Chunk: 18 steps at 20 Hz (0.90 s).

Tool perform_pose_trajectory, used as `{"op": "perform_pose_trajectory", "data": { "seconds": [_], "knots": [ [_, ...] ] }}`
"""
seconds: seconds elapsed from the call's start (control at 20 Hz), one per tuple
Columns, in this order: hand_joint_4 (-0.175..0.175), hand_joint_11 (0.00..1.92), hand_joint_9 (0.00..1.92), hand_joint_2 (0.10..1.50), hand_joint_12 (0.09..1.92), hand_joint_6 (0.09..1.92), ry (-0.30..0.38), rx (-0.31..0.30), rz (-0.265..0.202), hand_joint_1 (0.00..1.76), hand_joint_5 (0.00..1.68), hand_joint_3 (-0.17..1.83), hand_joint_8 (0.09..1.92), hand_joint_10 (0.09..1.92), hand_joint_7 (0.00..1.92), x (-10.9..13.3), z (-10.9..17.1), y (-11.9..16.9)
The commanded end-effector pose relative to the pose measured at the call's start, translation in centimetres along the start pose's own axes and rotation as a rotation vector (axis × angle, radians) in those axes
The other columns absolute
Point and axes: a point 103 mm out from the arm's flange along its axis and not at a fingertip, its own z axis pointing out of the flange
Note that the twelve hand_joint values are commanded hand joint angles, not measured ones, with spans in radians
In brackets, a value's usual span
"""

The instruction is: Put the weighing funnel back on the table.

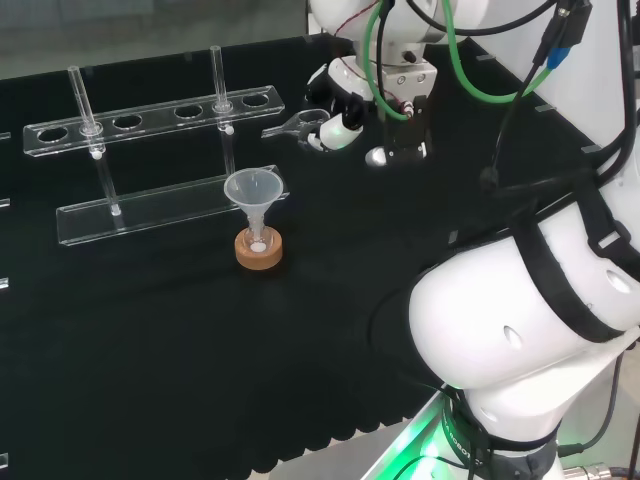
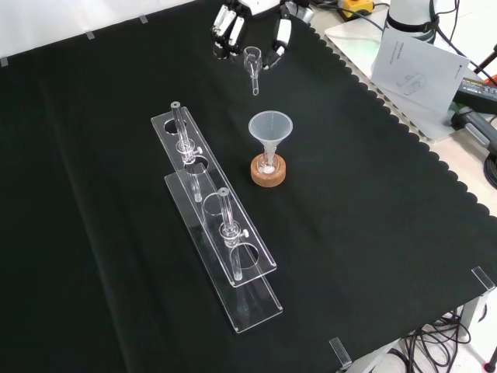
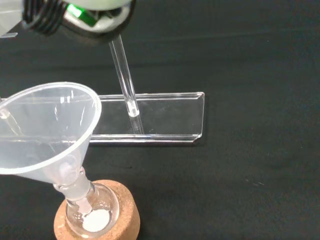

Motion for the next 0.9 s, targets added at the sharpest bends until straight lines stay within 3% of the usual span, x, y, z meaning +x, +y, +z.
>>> {"op": "perform_pose_trajectory", "data": {
  "seconds": [0.05, 0.45, 0.9],
  "knots": [
    [0.175, 0.77, 0.94, 0.71, 1.07, 0.85, 0.057, -0.015, 0.006, 1.08, 1.17, 0.64, 0.65, 0.33, 0.56, -1.2, -0.4, 0.2],
    [0.175, 0.77, 0.94, 0.71, 1.07, 0.85, 0.104, -0.036, 0.062, 1.08, 1.17, 0.63, 0.65, 0.33, 0.55, -4.6, -0.8, 1.4],
    [0.175, 0.77, 0.94, 0.71, 1.07, 0.85, 0.127, -0.03, 0.109, 1.09, 1.17, 0.63, 0.65, 0.33, 0.55, -9.2, 0.1, 5.0]
  ]
}}
